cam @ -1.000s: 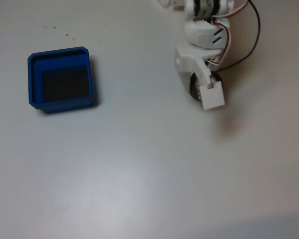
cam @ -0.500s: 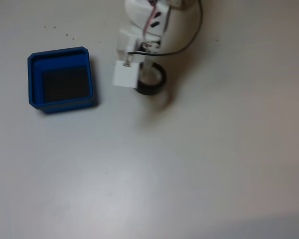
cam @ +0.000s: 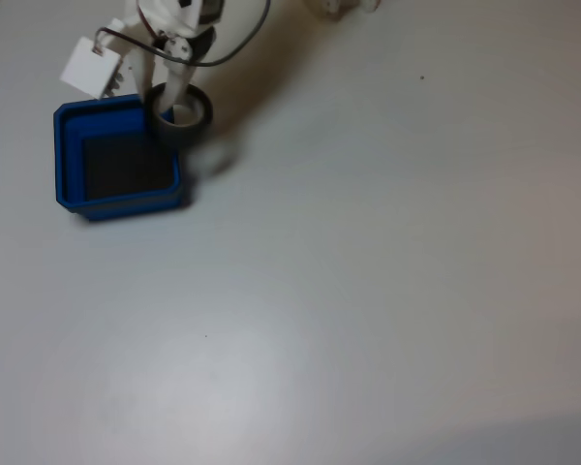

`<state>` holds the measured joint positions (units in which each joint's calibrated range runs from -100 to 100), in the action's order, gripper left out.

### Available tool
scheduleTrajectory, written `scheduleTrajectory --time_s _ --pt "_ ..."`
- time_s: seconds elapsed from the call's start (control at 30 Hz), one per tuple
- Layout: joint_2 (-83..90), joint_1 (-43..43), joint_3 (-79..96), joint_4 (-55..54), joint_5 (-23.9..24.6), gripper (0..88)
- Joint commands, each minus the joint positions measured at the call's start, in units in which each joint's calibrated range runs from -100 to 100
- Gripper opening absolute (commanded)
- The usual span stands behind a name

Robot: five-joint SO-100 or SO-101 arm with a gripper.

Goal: Pick the black tape roll and drop it in the blue box

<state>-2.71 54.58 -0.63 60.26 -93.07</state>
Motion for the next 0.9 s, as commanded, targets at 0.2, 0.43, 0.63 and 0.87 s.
scheduleTrajectory --time_s 0.2,0.43,0.63,0.87 --pt "0.12 2.82 -4.22 -8.78 -0.36 0.7" --pt "-5.07 6.83 -4.22 -13.81 -0.36 0.7" --pt "-8.33 8.59 -4.22 -14.80 -0.45 0.7" --pt "-13.68 8.98 -4.22 -14.88 -0.45 0.7"
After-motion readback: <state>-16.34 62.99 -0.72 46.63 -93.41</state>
